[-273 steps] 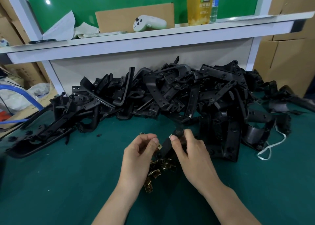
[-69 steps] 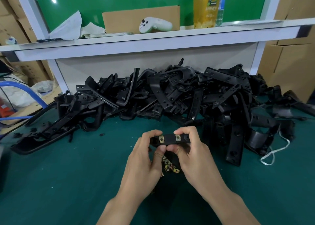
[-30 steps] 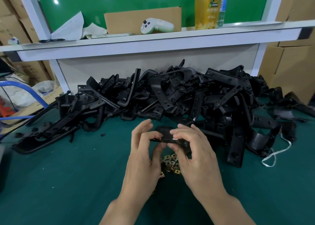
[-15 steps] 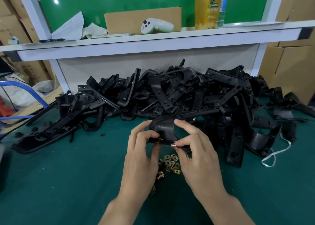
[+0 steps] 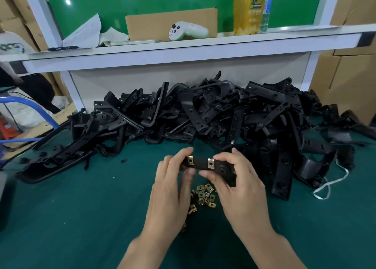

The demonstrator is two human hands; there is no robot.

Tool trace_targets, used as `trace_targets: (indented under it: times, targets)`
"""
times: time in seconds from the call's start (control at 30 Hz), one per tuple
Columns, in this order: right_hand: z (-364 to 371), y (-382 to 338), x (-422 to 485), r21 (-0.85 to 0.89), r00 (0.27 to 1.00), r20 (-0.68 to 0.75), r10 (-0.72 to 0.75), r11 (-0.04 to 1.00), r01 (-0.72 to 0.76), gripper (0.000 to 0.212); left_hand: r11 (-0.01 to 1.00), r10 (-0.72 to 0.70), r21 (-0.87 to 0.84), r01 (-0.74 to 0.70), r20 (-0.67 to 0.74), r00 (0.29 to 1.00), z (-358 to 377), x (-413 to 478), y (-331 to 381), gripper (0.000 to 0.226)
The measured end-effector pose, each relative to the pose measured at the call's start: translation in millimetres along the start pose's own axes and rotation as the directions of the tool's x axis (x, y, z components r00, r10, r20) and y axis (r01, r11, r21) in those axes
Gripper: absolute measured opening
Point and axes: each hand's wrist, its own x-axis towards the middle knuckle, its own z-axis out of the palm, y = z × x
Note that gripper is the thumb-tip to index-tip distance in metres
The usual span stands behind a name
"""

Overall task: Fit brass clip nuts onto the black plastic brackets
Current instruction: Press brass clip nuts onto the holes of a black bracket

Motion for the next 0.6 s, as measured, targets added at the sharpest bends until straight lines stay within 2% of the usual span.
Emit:
trace_targets:
  times: [0.37,0.6]
  targets:
    - [-2.2,-4.7,0.6,0.018,0.988,0.061,0.142,0.989,-0.144,0.040,0.999,-0.034,0.033,0.033,0.037,0.999,-1.1,0.5,0.6,0.033]
    - [-4.0,0.5,3.5,0.327,0.936,0.158,0.313,0.878,-0.349,0.030,0.998,-0.060,0.008,0.060,-0.020,0.998,-3.8,1.1,1.3,0.033]
